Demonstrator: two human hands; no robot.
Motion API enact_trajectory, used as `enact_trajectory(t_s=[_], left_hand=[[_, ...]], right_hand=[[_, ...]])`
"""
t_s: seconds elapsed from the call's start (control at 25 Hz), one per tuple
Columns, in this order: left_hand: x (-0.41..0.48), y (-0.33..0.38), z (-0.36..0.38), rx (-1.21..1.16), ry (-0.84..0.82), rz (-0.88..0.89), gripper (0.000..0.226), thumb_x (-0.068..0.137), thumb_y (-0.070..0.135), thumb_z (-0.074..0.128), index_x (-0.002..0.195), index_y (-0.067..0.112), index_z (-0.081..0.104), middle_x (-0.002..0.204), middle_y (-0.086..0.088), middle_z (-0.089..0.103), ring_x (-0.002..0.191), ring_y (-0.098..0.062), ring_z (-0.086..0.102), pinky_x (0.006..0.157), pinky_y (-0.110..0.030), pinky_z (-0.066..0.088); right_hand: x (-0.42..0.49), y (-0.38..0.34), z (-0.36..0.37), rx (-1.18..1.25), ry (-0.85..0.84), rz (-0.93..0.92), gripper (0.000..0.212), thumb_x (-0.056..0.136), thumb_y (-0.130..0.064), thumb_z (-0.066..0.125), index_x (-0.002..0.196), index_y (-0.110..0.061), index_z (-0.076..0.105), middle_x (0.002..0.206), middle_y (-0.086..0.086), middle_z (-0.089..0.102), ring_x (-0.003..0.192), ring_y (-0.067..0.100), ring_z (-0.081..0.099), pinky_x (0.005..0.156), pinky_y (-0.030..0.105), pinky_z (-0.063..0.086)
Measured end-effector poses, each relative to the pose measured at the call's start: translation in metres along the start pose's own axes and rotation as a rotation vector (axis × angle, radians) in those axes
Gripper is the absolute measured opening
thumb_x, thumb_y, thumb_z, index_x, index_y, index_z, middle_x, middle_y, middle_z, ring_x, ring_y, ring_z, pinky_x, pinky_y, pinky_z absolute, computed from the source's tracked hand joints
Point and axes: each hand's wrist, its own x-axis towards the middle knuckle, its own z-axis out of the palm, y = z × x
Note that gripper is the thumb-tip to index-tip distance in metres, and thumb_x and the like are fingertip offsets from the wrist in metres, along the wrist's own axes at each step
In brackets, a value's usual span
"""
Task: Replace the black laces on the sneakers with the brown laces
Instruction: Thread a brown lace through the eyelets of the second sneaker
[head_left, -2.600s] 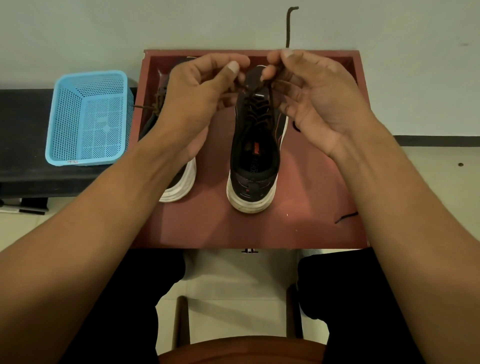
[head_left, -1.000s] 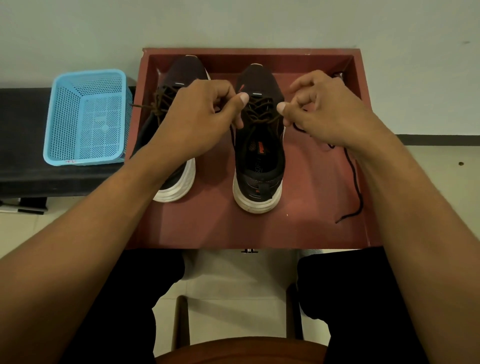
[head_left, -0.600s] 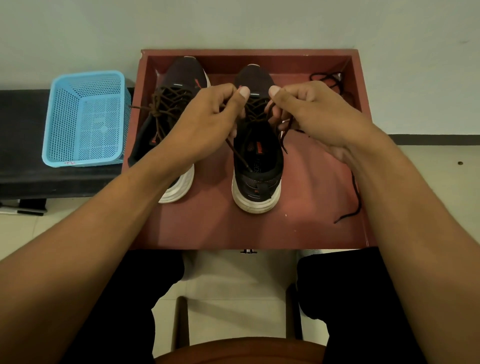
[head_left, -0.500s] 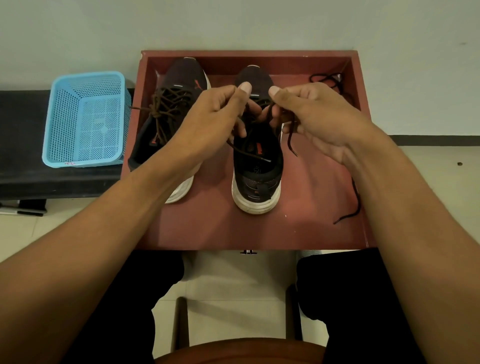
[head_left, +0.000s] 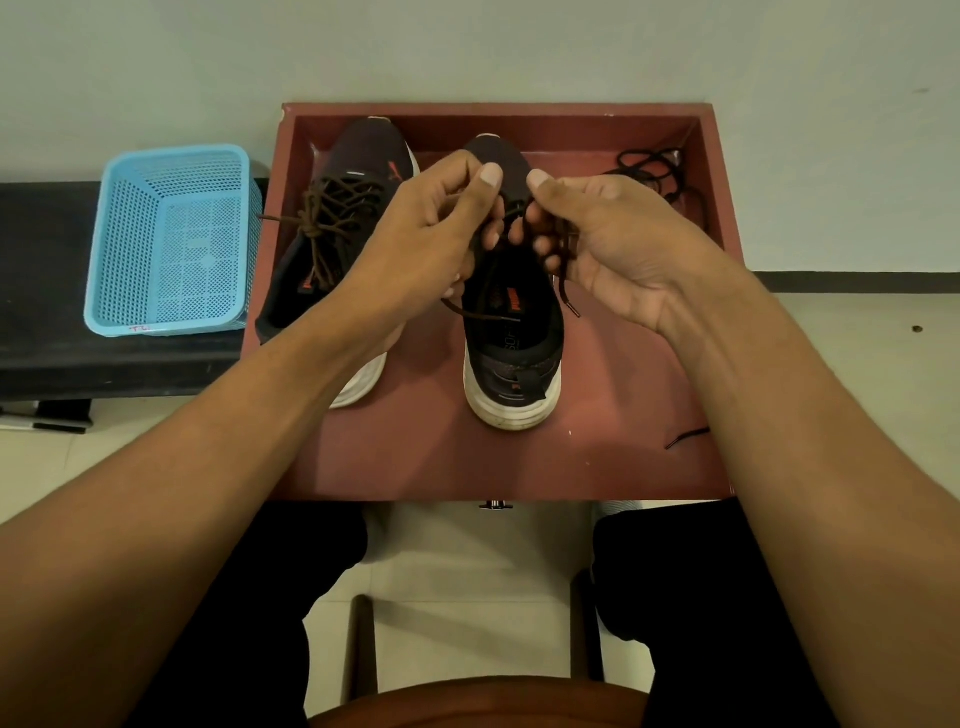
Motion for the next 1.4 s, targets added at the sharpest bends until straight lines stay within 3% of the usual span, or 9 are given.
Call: enact_trajectory(t_s=[0.24,0.44,0.68,0.96,1.2,1.4], left_hand=[[0.003,-0.009,0.000,-0.043,-0.038,-0.010,0.029,0.114,0.027,0.040,0.115,0.007,0.061,0.077,0.002,0.044,0.055,-0.010,0.031,0.054,-0.028,0.032],[0.004,-0.011,-0.005,-0.068,-0.098,-0.036,0.032,0.114,0.016,0.036,0.132,0.013,0.063,0.084,0.003,0.046,0.061,-0.006,0.032,0.056,-0.022,0.031],[0.005,-0.010,-0.011,-0.044,-0.133,-0.006,0.032,0.112,0.009,0.042,0.139,0.014,0.060,0.094,-0.004,0.052,0.062,-0.007,0.034,0.055,-0.019,0.032],[0.006,-0.011,-0.013,-0.057,-0.137,-0.020,0.012,0.110,0.014,0.052,0.120,0.008,0.049,0.088,-0.008,0.063,0.055,-0.011,0.031,0.050,-0.026,0.024],[0.007,-0.012,-0.013,-0.131,-0.156,-0.035,0.009,0.108,0.014,0.055,0.113,0.008,0.052,0.093,-0.007,0.071,0.057,-0.014,0.029,0.051,-0.026,0.024],[0.007,-0.011,-0.013,-0.190,-0.137,-0.058,0.005,0.108,0.012,0.055,0.105,0.011,0.051,0.092,-0.006,0.069,0.056,-0.010,0.032,0.049,-0.021,0.028]], right_hand=[[0.001,0.003,0.003,0.056,0.007,0.032,0.030,0.112,-0.020,0.047,0.123,-0.001,0.067,0.088,0.004,0.066,0.074,0.009,0.055,0.072,0.022,0.047],[0.004,0.006,-0.002,0.054,-0.007,0.019,0.027,0.111,-0.007,0.044,0.112,0.000,0.070,0.090,0.007,0.070,0.080,0.011,0.060,0.078,0.023,0.050],[0.005,0.008,-0.006,0.051,-0.050,-0.014,0.024,0.108,-0.001,0.048,0.113,0.002,0.071,0.102,0.015,0.067,0.087,0.014,0.060,0.083,0.025,0.052],[0.005,0.008,-0.005,-0.008,0.052,-0.088,0.009,0.098,0.001,0.068,0.105,0.000,0.073,0.078,0.007,0.074,0.069,0.008,0.068,0.067,0.018,0.058],[0.014,0.010,0.005,-0.149,0.065,-0.112,0.011,0.103,-0.001,0.061,0.111,-0.001,0.069,0.080,0.006,0.065,0.065,0.006,0.057,0.060,0.017,0.049],[0.009,0.007,0.004,-0.058,0.001,-0.059,0.028,0.111,-0.009,0.044,0.103,-0.006,0.071,0.079,0.005,0.066,0.069,0.008,0.055,0.063,0.018,0.047]])
